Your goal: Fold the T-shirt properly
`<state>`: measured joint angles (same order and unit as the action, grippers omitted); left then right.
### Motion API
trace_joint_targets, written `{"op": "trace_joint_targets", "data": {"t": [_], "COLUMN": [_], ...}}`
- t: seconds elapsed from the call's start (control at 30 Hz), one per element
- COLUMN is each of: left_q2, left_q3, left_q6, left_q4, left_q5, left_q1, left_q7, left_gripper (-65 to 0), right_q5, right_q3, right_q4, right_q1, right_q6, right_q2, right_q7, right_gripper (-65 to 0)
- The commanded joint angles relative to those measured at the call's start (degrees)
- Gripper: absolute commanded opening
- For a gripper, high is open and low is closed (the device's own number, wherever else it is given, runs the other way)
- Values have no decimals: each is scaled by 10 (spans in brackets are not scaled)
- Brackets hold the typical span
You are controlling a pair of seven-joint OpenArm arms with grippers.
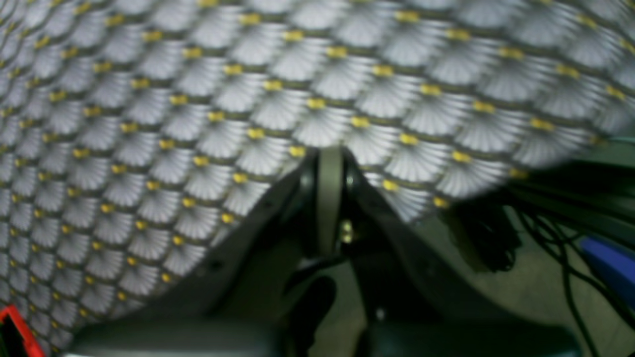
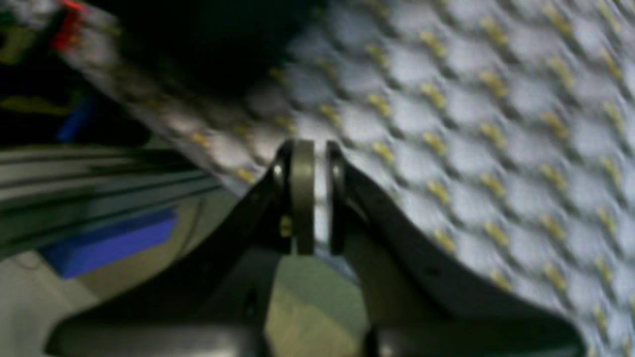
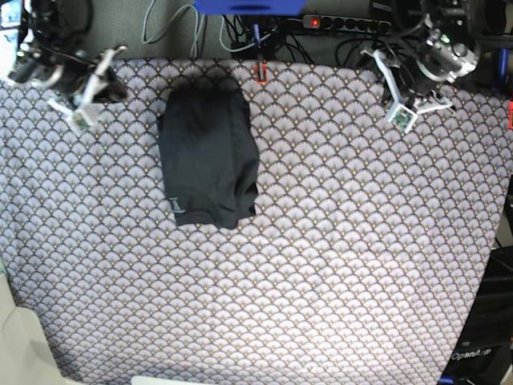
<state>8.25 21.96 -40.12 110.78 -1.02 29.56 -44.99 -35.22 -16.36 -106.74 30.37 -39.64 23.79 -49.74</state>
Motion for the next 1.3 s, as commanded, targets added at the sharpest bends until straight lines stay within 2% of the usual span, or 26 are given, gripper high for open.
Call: {"op": "trace_joint_targets", "data": {"t": [0.0,0.07,0.17,0.33,0.4,0.6,0.77,0.97,1.07,1.27], "left_q2": [5,5,10,16,1,-42,-52,-51,-50,-64], "left_q3": [2,2,-15,-81,-96,-98,-99,-98,-98,-97], "left_q6": [1,1,1,1,1,1,1,1,1,1], "left_q4": [9,7,6,-44,-86,-200,-256,-257,-210,-108], "left_q5": [-4,-4,2,106,148,225,247,244,244,244], "left_q1": [2,8,27,48,49,44,44,69,107,160], "left_q7": [8,8,19,96,127,219,264,297,320,326], "left_gripper": [-650,-650,-650,-650,-650,-650,-650,-650,-650,-650], "right_q5": [-10,-10,-10,12,53,258,347,364,364,364], "right_q3": [-22,-53,-100,-138,-143,-152,-154,-163,-212,-232], "right_q4": [-9,-9,-9,-7,1,35,52,77,77,70], "right_q1": [13,37,98,174,188,189,194,195,191,188], "right_q6": [-4,-4,-4,-4,-4,-4,-4,-4,-4,-4], "right_q2": [8,9,10,5,-19,-132,-194,-213,-236,-235], "right_q7": [11,20,62,111,136,220,292,314,315,316], "right_gripper": [-627,-627,-627,-627,-627,-627,-627,-627,-627,-627]}}
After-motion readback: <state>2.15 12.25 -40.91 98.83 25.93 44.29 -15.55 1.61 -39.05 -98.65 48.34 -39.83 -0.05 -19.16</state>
